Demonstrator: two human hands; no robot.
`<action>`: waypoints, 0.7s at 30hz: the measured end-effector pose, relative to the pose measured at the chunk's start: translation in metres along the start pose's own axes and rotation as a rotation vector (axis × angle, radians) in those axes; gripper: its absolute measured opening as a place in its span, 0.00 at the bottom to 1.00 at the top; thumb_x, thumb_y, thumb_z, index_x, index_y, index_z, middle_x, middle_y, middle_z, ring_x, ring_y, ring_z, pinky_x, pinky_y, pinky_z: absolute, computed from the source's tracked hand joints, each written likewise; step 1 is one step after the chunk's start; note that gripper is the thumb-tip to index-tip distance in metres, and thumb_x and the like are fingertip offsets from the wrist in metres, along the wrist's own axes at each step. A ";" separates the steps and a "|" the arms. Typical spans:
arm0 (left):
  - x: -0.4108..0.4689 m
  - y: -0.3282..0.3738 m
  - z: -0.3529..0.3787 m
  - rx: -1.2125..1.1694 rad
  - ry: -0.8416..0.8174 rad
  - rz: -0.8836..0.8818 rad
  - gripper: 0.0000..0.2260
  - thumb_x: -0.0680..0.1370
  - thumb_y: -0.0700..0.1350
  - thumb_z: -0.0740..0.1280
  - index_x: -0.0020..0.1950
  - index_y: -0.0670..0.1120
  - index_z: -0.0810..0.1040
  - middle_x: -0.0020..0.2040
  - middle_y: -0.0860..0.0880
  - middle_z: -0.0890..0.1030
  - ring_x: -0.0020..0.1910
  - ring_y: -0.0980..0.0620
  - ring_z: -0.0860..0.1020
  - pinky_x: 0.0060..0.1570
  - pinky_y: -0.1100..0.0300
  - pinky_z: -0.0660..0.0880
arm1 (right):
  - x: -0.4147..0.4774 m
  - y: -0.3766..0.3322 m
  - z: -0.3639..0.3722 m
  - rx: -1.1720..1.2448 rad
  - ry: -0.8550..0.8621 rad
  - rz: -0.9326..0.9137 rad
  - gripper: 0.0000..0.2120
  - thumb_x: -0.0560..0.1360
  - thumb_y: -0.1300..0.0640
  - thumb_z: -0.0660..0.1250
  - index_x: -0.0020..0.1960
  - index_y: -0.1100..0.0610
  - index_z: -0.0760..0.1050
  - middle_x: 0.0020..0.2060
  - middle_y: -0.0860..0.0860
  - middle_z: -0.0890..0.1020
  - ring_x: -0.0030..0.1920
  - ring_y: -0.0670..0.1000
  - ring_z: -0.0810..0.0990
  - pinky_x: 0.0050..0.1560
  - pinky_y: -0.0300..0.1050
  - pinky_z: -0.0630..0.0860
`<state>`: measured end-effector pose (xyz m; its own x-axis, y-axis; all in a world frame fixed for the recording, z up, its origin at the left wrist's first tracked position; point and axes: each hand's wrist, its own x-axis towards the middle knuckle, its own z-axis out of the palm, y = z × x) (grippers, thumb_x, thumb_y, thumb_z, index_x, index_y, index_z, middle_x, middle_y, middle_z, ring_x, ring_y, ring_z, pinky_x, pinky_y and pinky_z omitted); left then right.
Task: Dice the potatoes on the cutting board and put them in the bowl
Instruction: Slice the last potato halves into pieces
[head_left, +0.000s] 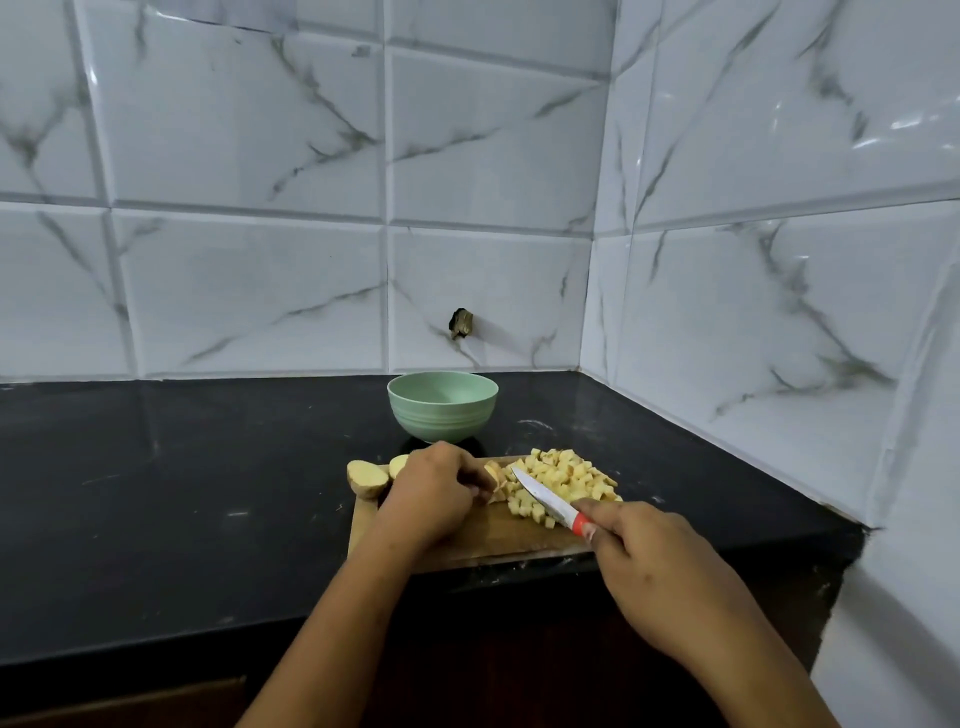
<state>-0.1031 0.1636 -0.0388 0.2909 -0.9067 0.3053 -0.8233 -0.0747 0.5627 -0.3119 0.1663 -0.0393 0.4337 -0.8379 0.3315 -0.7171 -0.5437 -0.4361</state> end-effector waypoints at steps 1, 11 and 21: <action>0.003 -0.001 -0.004 -0.002 0.019 -0.001 0.13 0.77 0.36 0.63 0.50 0.50 0.84 0.47 0.57 0.79 0.48 0.60 0.74 0.47 0.71 0.69 | 0.001 0.000 -0.001 0.021 -0.011 0.003 0.17 0.83 0.51 0.53 0.70 0.42 0.69 0.37 0.43 0.77 0.28 0.43 0.70 0.28 0.36 0.64; 0.039 0.009 -0.004 0.588 -0.092 0.287 0.11 0.77 0.44 0.65 0.58 0.57 0.78 0.61 0.55 0.76 0.62 0.52 0.69 0.60 0.53 0.65 | 0.003 -0.012 0.011 0.048 -0.117 -0.034 0.16 0.82 0.50 0.54 0.67 0.42 0.71 0.50 0.42 0.79 0.39 0.43 0.77 0.40 0.40 0.76; 0.025 0.015 -0.043 0.421 0.079 0.197 0.07 0.76 0.47 0.67 0.54 0.50 0.77 0.53 0.51 0.80 0.51 0.53 0.76 0.53 0.59 0.74 | 0.016 -0.015 0.018 -0.047 -0.092 0.004 0.16 0.82 0.52 0.54 0.67 0.46 0.73 0.48 0.46 0.80 0.40 0.46 0.79 0.41 0.46 0.79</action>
<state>-0.0877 0.1580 0.0104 0.1320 -0.8871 0.4422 -0.9878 -0.0808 0.1328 -0.2849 0.1599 -0.0424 0.4776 -0.8419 0.2511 -0.7425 -0.5396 -0.3969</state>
